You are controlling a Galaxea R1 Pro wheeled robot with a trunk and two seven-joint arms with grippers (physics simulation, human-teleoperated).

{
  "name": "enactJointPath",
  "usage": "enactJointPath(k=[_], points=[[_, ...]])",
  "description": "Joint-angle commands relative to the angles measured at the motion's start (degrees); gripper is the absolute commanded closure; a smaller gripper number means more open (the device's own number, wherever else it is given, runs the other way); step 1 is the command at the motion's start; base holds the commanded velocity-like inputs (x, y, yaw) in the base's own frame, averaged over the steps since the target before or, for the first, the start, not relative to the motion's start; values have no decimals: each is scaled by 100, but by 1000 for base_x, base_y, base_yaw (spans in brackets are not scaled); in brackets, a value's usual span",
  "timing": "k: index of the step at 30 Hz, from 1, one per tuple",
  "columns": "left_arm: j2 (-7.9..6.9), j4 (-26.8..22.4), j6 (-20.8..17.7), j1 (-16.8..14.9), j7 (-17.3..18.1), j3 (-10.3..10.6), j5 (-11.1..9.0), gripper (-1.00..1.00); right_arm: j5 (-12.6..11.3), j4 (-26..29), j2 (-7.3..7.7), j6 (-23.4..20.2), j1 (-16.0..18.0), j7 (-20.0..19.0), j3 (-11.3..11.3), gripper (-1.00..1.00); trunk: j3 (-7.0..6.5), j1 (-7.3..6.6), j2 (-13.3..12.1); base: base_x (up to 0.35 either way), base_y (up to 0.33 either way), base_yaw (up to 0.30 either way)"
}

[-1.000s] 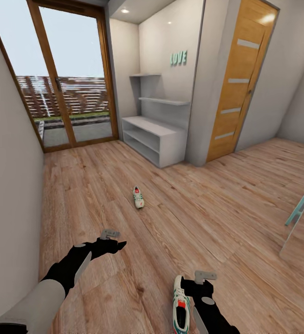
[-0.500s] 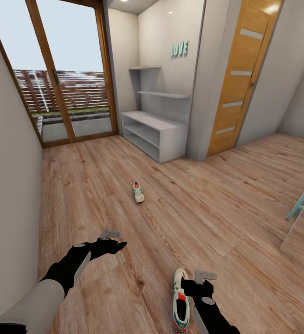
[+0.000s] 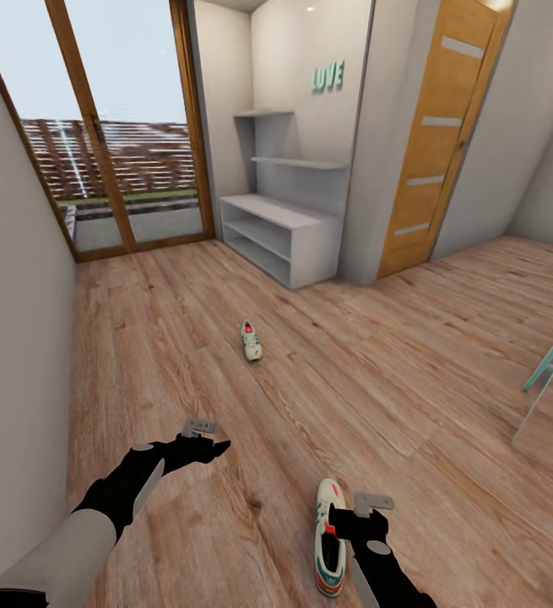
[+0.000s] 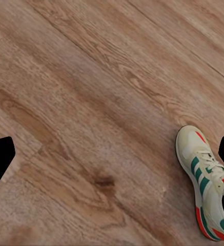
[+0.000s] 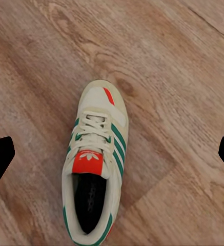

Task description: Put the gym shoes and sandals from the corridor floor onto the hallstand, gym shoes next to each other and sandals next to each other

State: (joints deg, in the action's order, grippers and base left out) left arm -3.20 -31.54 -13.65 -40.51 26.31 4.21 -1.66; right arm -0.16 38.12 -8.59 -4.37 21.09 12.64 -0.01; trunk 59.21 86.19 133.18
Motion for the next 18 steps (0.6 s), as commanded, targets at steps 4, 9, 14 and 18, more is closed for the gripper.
enactJointPath(k=[4, 9, 14, 18], points=[[0, -4, -34, -5, 5, 18, -19, -100, 1, 11, -2, -31, 0, 19, 1, -100, 79, 87, 164, 0, 0, 0], [2, -3, -32, -8, 6, 18, -19, -100, 1, 11, -2, -34, 0, 19, 1, -100, 169, 197, 365, 0, 0, 0], [9, -2, -31, -9, 6, 18, -19, -100, 1, 11, -2, -32, 0, 19, 1, -100, 259, 307, 565, 0, 0, 0], [11, -1, -28, -10, 6, 18, -19, -100, 1, 11, -2, -30, 0, 19, 1, -100, 331, 395, 726, 0, 0, 0]])
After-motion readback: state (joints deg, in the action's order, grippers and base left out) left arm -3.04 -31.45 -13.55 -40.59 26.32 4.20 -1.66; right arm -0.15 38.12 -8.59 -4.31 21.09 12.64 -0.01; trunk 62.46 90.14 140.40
